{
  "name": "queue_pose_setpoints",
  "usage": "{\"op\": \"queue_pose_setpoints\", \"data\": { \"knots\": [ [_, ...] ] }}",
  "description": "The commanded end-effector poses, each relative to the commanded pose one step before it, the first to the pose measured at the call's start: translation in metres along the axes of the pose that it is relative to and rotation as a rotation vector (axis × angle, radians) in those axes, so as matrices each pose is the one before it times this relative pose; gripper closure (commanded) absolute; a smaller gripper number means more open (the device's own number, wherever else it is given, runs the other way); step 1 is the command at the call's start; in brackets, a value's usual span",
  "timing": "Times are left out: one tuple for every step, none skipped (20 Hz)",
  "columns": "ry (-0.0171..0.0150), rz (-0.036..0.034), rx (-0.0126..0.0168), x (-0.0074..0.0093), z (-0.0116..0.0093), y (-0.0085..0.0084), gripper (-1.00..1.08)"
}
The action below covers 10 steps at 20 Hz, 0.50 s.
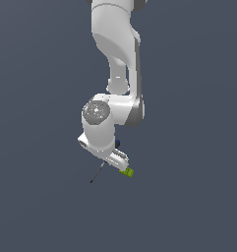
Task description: Pick up a designated object from a clutter of objects.
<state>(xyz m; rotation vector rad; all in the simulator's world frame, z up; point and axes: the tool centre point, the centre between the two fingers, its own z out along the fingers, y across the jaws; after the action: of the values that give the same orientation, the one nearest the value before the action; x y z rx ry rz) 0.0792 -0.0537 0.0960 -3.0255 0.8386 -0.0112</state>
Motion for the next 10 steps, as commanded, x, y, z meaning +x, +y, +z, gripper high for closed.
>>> {"op": "queue_pose_setpoints", "data": {
  "knots": [
    [0.00064,0.00039,0.00024,0.00742,-0.02474,0.00439,1.08],
    [0.00000,0.00000,0.00000,0.00309,-0.01062,0.00186,1.08],
    [-0.00040,0.00007,-0.00027,0.00324,-0.01056,0.00190,1.08],
    [0.00000,0.00000,0.00000,0.00323,-0.01104,0.00192,1.08],
    [-0.00056,0.00008,-0.00040,0.00338,-0.01071,0.00192,1.08],
    [0.00000,0.00000,0.00000,0.00326,-0.01106,0.00191,1.08],
    [-0.00056,0.00004,-0.00041,0.00335,-0.01051,0.00184,1.08],
    [0.00000,0.00000,0.00000,0.00323,-0.01083,0.00186,1.08],
    [-0.00039,0.00000,-0.00029,0.00328,-0.01041,0.00178,1.08],
    [0.00000,0.00000,0.00000,0.00319,-0.01060,0.00181,1.08]
  ]
}}
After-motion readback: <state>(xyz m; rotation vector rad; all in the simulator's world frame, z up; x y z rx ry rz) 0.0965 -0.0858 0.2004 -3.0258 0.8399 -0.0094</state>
